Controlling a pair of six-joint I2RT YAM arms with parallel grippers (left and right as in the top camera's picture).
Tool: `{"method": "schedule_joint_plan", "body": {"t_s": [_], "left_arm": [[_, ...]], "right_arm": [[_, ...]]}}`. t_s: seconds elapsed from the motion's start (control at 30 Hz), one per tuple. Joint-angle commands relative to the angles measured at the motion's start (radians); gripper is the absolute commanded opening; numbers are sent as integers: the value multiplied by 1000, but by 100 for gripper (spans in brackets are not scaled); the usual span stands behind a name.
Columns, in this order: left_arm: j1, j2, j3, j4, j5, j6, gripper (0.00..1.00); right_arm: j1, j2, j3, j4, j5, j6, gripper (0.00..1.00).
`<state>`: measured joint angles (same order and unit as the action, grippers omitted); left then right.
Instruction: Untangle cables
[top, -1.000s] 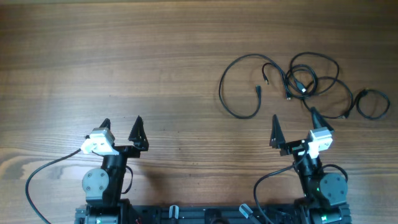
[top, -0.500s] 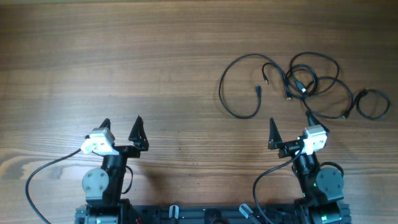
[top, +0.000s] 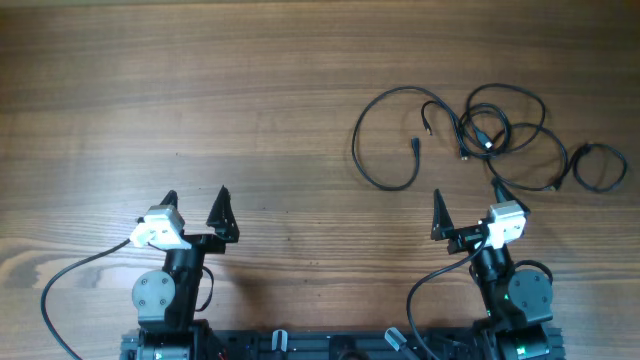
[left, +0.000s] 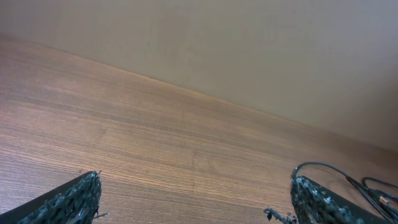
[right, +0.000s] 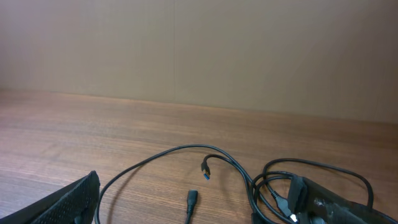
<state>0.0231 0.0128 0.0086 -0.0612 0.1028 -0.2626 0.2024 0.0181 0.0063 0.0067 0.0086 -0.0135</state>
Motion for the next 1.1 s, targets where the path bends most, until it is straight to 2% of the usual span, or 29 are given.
{"method": "schedule_joint_plan", "body": {"t_s": [0.0,1.07], "left_arm": [[7,-8,-3,-7,12,24,100],[-5,-8,-3,-7,12,24,100]], "right_arm": [[1,-14,-1,2,18,-10,100],[1,-14,-1,2,18,-10,100]]}}
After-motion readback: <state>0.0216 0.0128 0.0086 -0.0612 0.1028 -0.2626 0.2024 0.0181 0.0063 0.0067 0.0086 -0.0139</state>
